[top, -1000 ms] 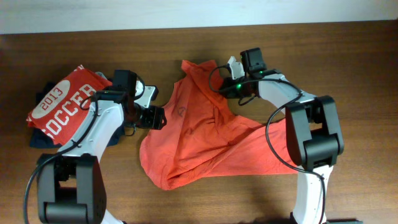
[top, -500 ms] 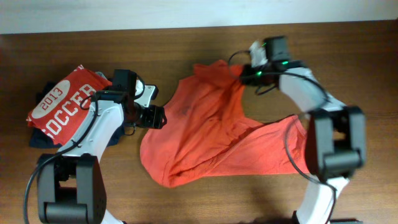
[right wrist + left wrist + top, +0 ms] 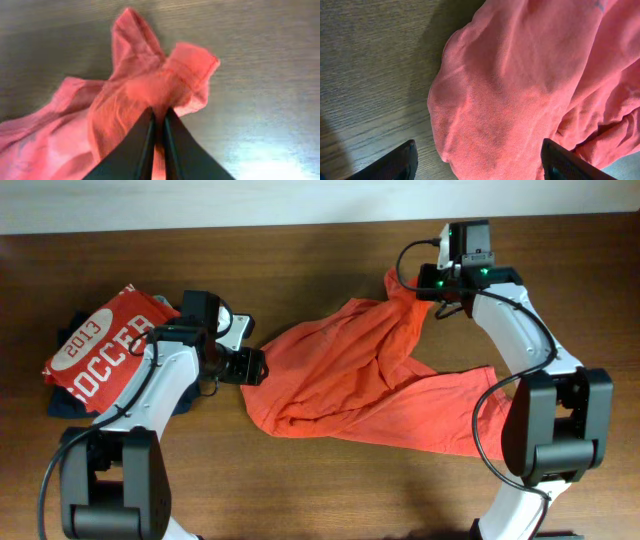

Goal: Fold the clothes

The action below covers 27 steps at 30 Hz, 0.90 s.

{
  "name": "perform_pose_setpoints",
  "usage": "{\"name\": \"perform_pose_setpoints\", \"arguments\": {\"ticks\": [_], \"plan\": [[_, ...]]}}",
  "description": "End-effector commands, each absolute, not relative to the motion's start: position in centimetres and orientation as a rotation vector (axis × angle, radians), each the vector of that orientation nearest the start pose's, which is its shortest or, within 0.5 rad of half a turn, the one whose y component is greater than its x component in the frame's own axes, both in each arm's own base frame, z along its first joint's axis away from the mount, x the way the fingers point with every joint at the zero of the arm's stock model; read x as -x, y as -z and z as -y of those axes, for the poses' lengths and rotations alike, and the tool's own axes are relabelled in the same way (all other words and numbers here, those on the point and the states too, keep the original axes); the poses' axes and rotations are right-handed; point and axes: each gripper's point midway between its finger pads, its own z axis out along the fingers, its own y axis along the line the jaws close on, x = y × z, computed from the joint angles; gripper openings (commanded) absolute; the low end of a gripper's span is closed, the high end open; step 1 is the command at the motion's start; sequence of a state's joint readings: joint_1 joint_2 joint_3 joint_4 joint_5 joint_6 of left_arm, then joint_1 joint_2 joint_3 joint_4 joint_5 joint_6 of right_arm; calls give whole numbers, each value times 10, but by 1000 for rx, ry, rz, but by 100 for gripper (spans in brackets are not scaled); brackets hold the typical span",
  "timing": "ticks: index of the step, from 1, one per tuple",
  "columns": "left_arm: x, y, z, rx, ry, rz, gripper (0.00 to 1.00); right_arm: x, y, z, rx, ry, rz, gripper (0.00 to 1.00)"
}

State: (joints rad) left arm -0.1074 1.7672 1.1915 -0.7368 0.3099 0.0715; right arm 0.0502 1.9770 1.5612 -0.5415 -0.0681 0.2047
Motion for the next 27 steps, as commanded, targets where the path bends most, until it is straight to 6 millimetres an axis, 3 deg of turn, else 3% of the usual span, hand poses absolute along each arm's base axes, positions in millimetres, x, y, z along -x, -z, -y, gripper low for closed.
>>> {"name": "perform_pose_setpoints", "arguments": {"ticks": [1,2,6,13,16,21,27], "plan": [[-368,-63,93,-335,450,-2823,79,-509,-106,-25,-197,-105,-2550,17],[-368,-63,93,-335,450,-2824,79,-507,-107,-24,-201,-109,-2556,21],[-368,-63,93,-335,450,-2823,97,-496,-116,-23,-230,-195,-2578,49],[-368,-70,104,-347,540,-2798,98,-456,-123,-7,-314,-219,-2694,52],[-374,-84,109,-356,575,-2767,98,-437,-129,-20,-248,-325,-2747,52],[-387,-122,110,-368,564,-2703,95,-402,-130,-50,-198,-470,-2867,54],[-394,-192,110,-415,518,-2544,93,-353,-100,-92,-95,-465,-3065,56]]}}
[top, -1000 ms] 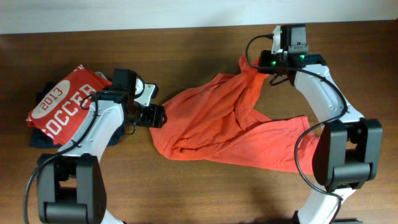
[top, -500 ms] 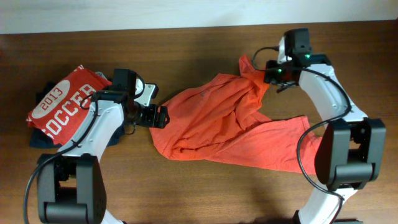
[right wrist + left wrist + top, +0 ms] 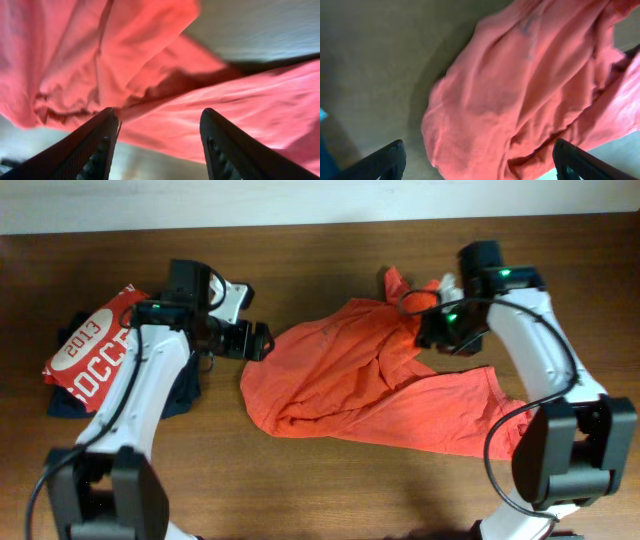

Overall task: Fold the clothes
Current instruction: 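Grasp the shirt's left corner with the left gripper, right gripper another corner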

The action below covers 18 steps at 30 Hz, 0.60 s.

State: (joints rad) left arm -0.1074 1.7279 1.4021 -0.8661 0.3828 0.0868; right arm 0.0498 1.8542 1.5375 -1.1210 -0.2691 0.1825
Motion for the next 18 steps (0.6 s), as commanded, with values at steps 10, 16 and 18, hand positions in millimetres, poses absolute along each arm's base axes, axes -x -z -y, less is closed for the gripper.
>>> {"name": "perform_pose_setpoints", "arguments": {"ticks": [10,16,18], "plan": [[-369,-202,91,-494,360,-2570,93,-320,-49,-120,39,-285,-3131,56],[-351,-141,88,-389,407,-2772,91,-322,-65,-120,44,-303,-3088,56],[-340,-106,87,-348,426,-2864,90,-324,-76,-120,52,-312,-3053,56]]}}
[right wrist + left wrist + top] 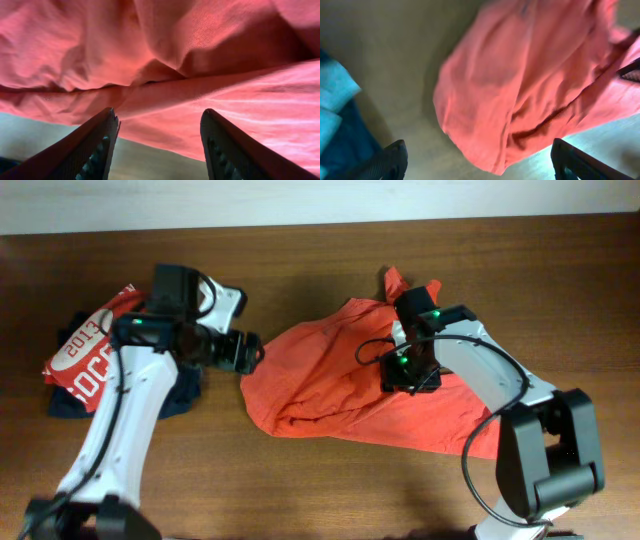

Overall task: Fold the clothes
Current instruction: 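Grasp the shirt's left corner with the left gripper, right gripper another corner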

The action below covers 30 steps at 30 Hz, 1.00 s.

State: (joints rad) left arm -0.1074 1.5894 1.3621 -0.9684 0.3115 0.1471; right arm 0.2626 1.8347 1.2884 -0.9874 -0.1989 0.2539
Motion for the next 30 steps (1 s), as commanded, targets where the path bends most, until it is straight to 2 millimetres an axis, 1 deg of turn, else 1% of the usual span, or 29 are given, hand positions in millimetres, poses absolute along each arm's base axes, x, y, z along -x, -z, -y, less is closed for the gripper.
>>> {"name": "perform_pose_setpoints", "arguments": {"ticks": [1,2,4,8,9,10,12,14,16,17,18,20,21,24,26,27,30], "plan": [[-337,-92,87,-336,435,-2895,89,-325,-82,-120,56,-317,-3034,56],[-335,-80,88,-336,445,-2921,84,-326,-87,-120,60,-319,-3018,57],[-331,-60,87,-330,452,-2969,78,-327,-98,-118,61,-307,-2982,57],[-334,-34,88,-326,458,-3012,77,-328,-118,-115,64,-298,-2917,57],[-334,-24,89,-324,471,-3030,72,-327,-124,-115,64,-301,-2902,57],[-333,-21,90,-323,491,-3040,69,-326,-127,-114,62,-303,-2896,58],[-329,-15,97,-318,563,-3055,57,-324,-131,-110,42,-303,-2893,59],[-327,-16,106,-316,653,-3048,46,-322,-132,-101,-25,-294,-2907,60],[-327,-23,119,-316,779,-3016,28,-322,-130,-88,-117,-288,-2921,61],[-327,-28,125,-318,834,-2997,12,-323,-130,-81,-159,-285,-2924,61],[-329,-34,130,-320,884,-2976,1,-324,-129,-73,-208,-286,-2923,61],[-337,-49,133,-319,917,-2941,1,-325,-129,-56,-316,-281,-2920,62],[-344,-60,132,-307,921,-2918,1,-325,-129,-48,-352,-277,-2917,63],[-369,-104,127,-257,895,-2828,1,-323,-128,-25,-461,-262,-2919,64],[-388,-146,125,-261,863,-2716,1,-318,-126,-13,-519,-253,-2930,64],[-399,-177,124,-280,838,-2629,0,-314,-125,-8,-550,-249,-2940,64],[-414,-239,126,-339,782,-2457,1,-307,-119,-4,-563,-241,-2963,64]]}}
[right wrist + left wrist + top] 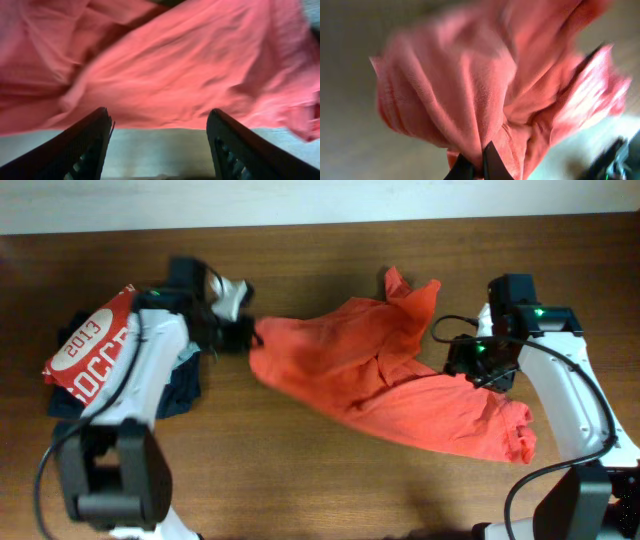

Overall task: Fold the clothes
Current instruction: 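Grasp the shirt's left corner with the left gripper, right gripper another corner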

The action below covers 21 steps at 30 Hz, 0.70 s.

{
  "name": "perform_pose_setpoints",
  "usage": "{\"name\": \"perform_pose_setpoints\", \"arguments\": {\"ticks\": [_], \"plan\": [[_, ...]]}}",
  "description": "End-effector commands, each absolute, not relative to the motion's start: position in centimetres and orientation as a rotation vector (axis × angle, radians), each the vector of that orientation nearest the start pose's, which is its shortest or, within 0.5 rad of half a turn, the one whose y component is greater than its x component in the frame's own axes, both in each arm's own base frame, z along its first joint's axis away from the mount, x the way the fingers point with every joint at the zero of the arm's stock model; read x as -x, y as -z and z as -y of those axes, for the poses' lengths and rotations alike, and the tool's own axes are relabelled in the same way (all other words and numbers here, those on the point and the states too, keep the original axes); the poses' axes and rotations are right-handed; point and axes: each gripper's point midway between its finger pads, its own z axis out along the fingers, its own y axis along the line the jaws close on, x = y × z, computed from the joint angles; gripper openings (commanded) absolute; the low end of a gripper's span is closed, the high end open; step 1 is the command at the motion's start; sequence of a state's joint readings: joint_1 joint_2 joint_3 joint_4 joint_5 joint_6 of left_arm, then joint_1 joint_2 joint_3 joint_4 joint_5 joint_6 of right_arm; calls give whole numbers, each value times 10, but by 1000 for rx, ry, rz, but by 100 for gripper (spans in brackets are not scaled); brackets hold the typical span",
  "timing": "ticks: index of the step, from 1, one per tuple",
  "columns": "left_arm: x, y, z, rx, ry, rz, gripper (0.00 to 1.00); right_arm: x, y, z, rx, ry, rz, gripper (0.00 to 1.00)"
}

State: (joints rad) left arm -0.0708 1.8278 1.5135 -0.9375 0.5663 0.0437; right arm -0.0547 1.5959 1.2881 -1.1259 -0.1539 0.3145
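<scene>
An orange garment (365, 375) lies crumpled and stretched slantwise across the middle of the wooden table (300, 490). My left gripper (248, 336) is shut on its left edge. In the left wrist view the fingers (479, 164) pinch a bunch of the orange cloth (470, 90), which looks blurred. My right gripper (472, 364) is open over the garment's right part. From the right wrist, its wide-apart fingers (87, 145) frame bare table, with the orange cloth (175, 65) just beyond them.
A folded stack sits at the left: a red shirt printed "2013 SOCCER" (95, 350) on top of a dark navy garment (175, 395). The table's far edge meets a white wall (300, 200).
My left gripper, open beside the garment's left edge, is now shut on that edge. The right gripper has moved from the garment's middle to its right part, still open. The cloth is drawn out slantwise.
First my right gripper was shut on the garment's far corner while the left stood open at the left edge. Then the right was open, off the corner and over the cloth, later over its middle. Now the left holds the left edge.
</scene>
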Motion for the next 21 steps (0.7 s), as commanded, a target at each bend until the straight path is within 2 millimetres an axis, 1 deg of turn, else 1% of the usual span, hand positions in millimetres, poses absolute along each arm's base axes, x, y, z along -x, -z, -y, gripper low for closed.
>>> {"name": "perform_pose_setpoints", "arguments": {"ticks": [1,3,4,7,11,13,15,18,19,21], "plan": [[-417,-256,125,-351,750,-2413,1,-305,-116,-4,-566,-242,-2970,64],[-420,-279,122,-360,681,-2360,1,-301,-108,-5,-572,-240,-2987,64],[-421,-286,121,-360,652,-2344,1,-299,-105,-5,-574,-240,-2991,65],[-419,-299,120,-364,629,-2315,1,-296,-91,-5,-576,-238,-2995,67],[-419,-301,114,-345,584,-2314,0,-295,-71,-5,-578,-241,-2983,70],[-419,-302,114,-346,585,-2313,0,-298,-58,-5,-557,-246,-2955,72],[-418,-301,114,-345,586,-2317,1,-304,-49,-5,-502,-250,-2923,72],[-417,-300,114,-344,586,-2323,1,-313,-41,-14,-446,-328,-2870,72],[-417,-300,114,-344,586,-2324,1,-319,-39,-23,-411,-406,-2831,71],[-417,-300,114,-344,586,-2324,1,-324,-35,-27,-390,-436,-2795,71]]}}
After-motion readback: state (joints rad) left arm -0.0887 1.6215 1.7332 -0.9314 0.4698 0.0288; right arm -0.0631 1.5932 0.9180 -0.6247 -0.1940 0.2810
